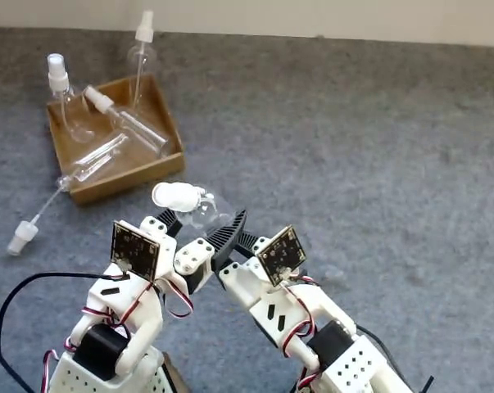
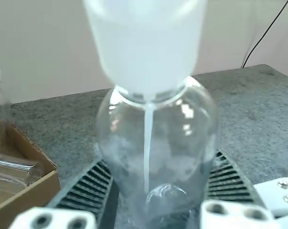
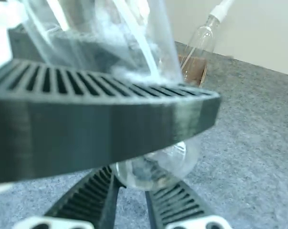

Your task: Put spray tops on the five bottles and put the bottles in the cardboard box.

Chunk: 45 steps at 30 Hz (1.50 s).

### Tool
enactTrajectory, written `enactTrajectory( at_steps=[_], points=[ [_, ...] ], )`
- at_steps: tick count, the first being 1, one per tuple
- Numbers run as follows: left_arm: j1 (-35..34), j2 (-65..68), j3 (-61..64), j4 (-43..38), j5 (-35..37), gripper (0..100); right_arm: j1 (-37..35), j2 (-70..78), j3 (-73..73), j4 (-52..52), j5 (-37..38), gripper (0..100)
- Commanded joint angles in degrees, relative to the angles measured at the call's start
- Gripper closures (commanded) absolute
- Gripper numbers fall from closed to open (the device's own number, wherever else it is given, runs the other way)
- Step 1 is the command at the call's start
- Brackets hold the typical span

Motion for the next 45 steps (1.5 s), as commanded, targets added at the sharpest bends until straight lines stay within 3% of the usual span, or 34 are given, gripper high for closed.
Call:
enactTrajectory(
  at_steps=[1,12,22,29,34,39,45],
  points=[
    [-3.82,0.04,-0.22,0.88,-0.44,88,2.07,-0.75,6.02,-1.54,-0.62,98.7],
    [-19.91,0.48,-2.51,-8.09,-10.64,88,1.98,-0.92,6.02,1.19,-0.62,98.7],
    [-22.02,2.24,-15.25,-2.90,-13.36,88,1.98,-0.75,6.02,1.19,-0.62,98.7],
    [-22.46,24.31,-30.90,-2.90,-16.26,88,2.07,-0.66,6.02,1.27,-0.62,98.7],
    [-28.09,39.52,-40.22,-2.99,-16.97,88,2.07,-0.66,6.02,1.27,-0.62,98.7],
    [-33.36,52.00,-45.67,-3.08,-16.97,88,2.07,-0.57,6.02,1.27,-0.62,98.7],
    [-34.24,66.77,-50.86,-3.16,-16.79,88,2.07,-0.57,6.02,1.27,-0.62,98.7]
  ],
)
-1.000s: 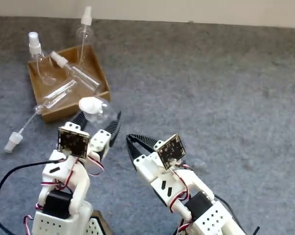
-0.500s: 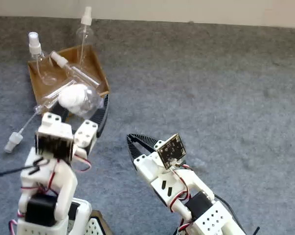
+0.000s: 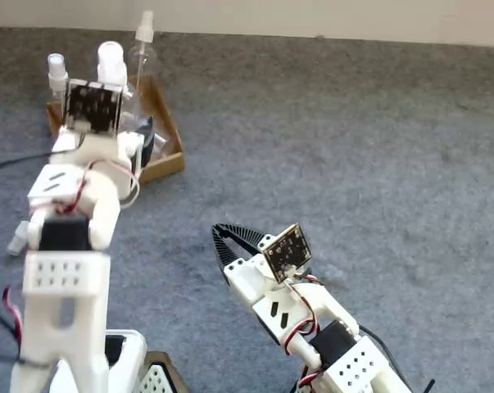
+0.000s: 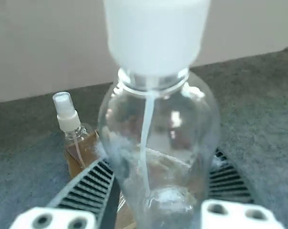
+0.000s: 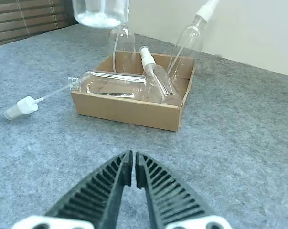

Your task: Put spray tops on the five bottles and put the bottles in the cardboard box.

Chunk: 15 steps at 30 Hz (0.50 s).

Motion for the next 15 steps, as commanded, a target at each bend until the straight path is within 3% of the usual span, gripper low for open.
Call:
enactTrajectory(
  at_steps=[1,12,15],
  points=[
    [-0.84,10.51,-6.64,-0.35,-0.26,88,0.66,-0.31,6.02,-0.40,-0.53,98.7],
    [-3.74,33.54,-7.60,-17.93,-0.18,88,0.66,-0.31,6.02,-0.40,-0.53,98.7],
    [-5.32,37.76,-7.60,-22.95,4.92,88,0.66,-0.31,6.02,-0.40,-0.53,98.7]
  ],
)
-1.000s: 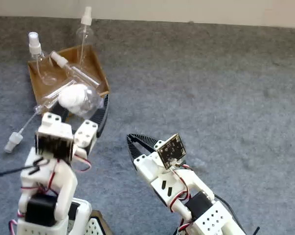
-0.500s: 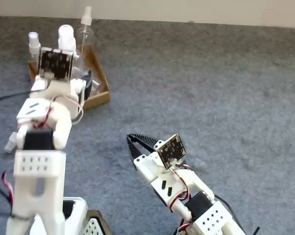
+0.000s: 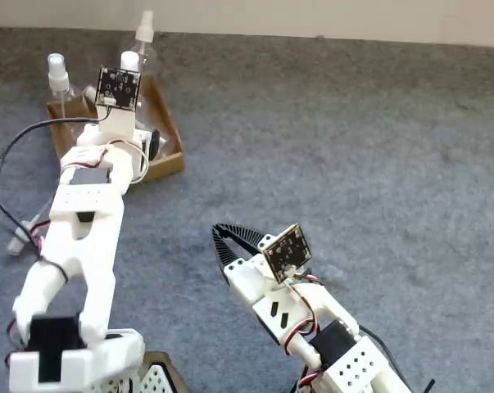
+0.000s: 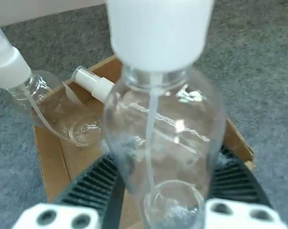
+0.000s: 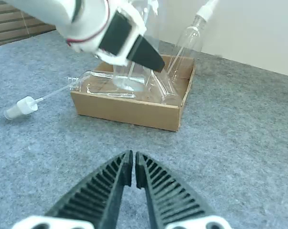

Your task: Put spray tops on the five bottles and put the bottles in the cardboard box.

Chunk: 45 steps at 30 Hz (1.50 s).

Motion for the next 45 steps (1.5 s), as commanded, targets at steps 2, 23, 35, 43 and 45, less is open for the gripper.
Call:
enactTrajectory(
  at_steps=[2,23,35,43,45],
  points=[
    [-3.47,5.58,-3.65,-10.02,10.02,88,0.66,-0.31,6.02,-0.40,-0.53,98.7],
    [-3.47,24.92,-0.75,-34.99,12.22,88,0.66,-0.31,6.02,-0.40,-0.53,98.7],
    [-2.15,22.29,7.60,-37.01,12.04,88,0.66,-0.31,6.02,-0.40,-0.53,98.7],
    [-2.59,21.85,7.78,-37.01,12.22,88,0.66,-0.31,6.02,-0.31,-0.53,98.7],
    [-2.68,21.67,9.01,-37.45,12.22,88,0.66,-0.31,6.02,-0.31,-0.53,98.7]
  ],
)
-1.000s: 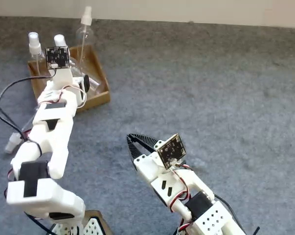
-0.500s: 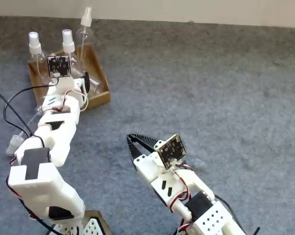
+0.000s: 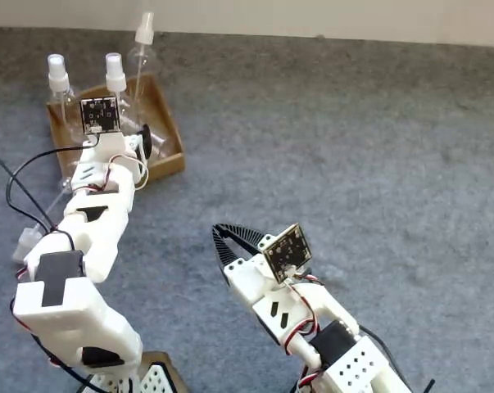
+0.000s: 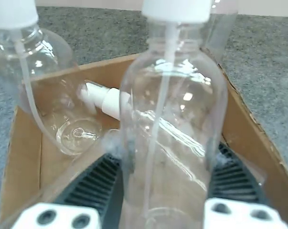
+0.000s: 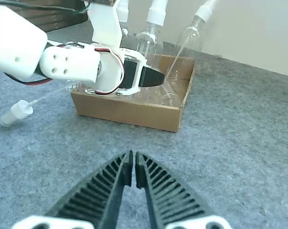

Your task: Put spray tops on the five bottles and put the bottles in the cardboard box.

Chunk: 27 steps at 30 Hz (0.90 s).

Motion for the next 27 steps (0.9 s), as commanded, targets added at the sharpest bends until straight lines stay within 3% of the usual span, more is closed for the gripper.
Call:
enactTrajectory(
  at_steps=[1,9,27],
  points=[
    [0.40,-1.27,3.12,-1.76,0.26,88,0.66,-0.31,6.02,-0.31,-0.53,98.7],
    [1.45,-0.75,13.67,-27.60,0.44,88,0.66,-0.31,6.02,-0.31,-0.53,98.7],
    [1.63,-0.92,16.13,-27.96,5.10,84,0.66,-0.66,6.02,2.51,-0.53,98.7]
  ],
)
